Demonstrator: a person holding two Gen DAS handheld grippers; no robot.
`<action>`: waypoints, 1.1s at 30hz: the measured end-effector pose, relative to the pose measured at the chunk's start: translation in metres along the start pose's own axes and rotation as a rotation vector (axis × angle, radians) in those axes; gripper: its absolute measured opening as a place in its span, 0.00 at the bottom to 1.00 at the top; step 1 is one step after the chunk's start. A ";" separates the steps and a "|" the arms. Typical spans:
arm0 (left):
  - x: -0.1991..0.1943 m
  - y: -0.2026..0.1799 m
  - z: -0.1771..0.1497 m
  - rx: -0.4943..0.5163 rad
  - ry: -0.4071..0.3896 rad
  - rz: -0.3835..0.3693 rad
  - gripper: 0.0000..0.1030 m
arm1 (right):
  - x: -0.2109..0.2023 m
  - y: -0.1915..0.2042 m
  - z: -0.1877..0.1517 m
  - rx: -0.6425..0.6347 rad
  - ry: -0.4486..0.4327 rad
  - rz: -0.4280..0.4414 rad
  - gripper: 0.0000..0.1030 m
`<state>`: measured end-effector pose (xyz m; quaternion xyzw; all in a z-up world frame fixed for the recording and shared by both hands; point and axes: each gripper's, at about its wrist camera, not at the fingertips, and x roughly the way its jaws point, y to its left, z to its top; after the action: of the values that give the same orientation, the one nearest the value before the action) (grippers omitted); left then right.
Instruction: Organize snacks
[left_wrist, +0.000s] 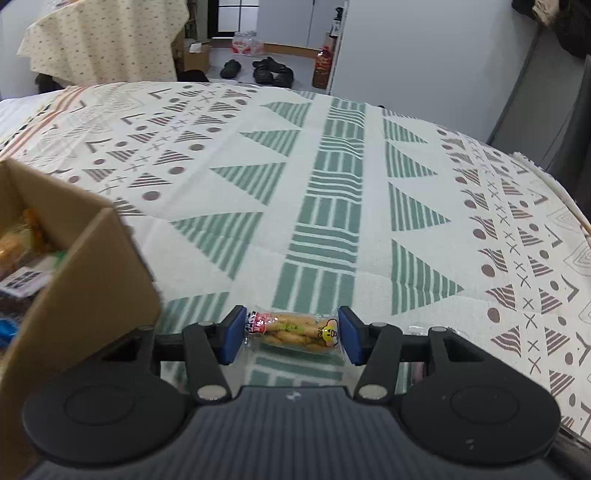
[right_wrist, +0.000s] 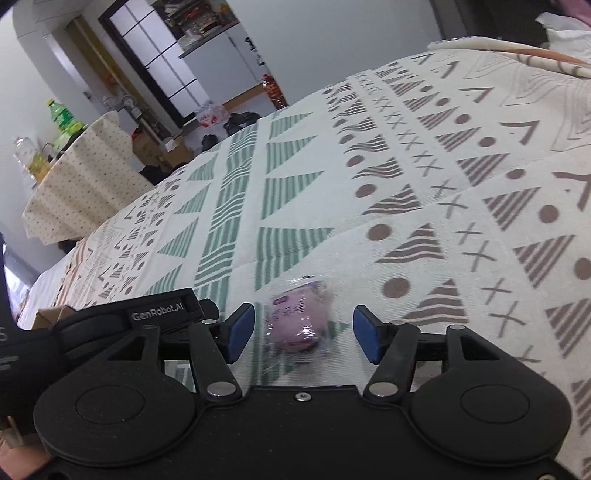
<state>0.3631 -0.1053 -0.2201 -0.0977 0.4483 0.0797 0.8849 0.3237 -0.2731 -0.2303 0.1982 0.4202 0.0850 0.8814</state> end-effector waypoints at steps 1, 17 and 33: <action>-0.003 0.002 0.000 -0.002 -0.001 0.003 0.51 | 0.001 0.002 -0.001 -0.012 0.004 -0.004 0.60; -0.078 0.023 -0.010 -0.037 -0.040 -0.037 0.51 | -0.021 0.009 -0.018 -0.122 0.042 -0.117 0.37; -0.158 0.060 -0.039 -0.099 -0.091 -0.107 0.51 | -0.101 0.026 -0.031 -0.071 -0.043 -0.128 0.33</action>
<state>0.2267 -0.0649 -0.1204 -0.1614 0.3974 0.0586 0.9014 0.2361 -0.2728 -0.1662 0.1414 0.4098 0.0391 0.9003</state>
